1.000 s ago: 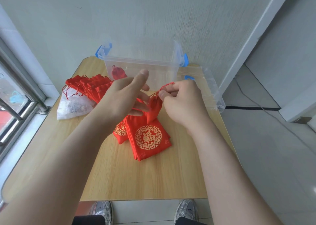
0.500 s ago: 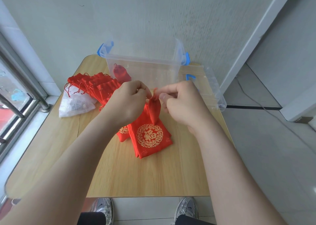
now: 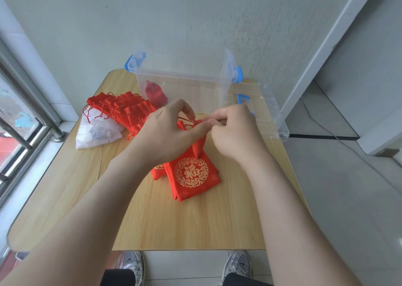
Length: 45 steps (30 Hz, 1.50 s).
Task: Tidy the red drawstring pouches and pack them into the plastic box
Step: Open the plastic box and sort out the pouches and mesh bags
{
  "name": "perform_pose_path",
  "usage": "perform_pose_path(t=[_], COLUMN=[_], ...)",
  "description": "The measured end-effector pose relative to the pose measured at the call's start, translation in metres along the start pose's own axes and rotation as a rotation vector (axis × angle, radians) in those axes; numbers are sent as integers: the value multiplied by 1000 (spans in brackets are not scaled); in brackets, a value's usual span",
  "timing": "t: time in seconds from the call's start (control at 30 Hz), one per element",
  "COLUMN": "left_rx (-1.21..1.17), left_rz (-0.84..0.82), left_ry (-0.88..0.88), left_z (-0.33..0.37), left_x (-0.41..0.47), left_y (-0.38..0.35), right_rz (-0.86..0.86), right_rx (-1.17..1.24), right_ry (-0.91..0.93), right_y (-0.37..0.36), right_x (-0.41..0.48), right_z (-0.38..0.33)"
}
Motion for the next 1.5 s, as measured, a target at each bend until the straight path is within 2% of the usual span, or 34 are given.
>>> perform_pose_path(t=[0.1,0.2,0.47,0.8,0.87,0.97,1.07,1.2,1.3,1.37,1.43,1.5], left_rx=[36,16,-14,-27,-39,-84,-99,-42,-208,-325,-334,-292], left_rz=[96,180,212,244,276,272,155,-1,74,131,159,176], left_ry=[-82,-91,-19,47,47,25,10,-71,-33,-16,-70,-107], left_z=[-3,-6,-11,-11,-12,-13,-11,-6,-11,-17,-19,-24], left_x=[5,9,10,10,9,8,6,4,7,10,11,13], left_y=[4,10,8,11,12,11,6,-6,1,6,10,12], right_rz=[4,-17,-2,82,65,-3,1,2,16,-38,-46,15], right_rx=[3,-51,-349,-346,-298,-54,238,368,525,636,564,403], right_ry=[5,50,152,78,72,28,-21,-6,-21,-54,-35,35], right_y=[0,-2,-11,-5,-5,-9,-10,-11,-9,-13,-20,-26], right_x=[1,0,-2,-1,0,5,8,4,6,7,8,7], right_z=[1,-2,-7,0,1,5,7,3,-1,-5,-9,-14])
Point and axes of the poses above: each hand's wrist, its own x-axis towards the middle knuckle, its own y-axis out of the back of the hand, z = x × y, the point moved 6 cm from there along x, towards the middle knuckle, and after that the axes turned 2 degrees about -x, right-handed, at the moved point
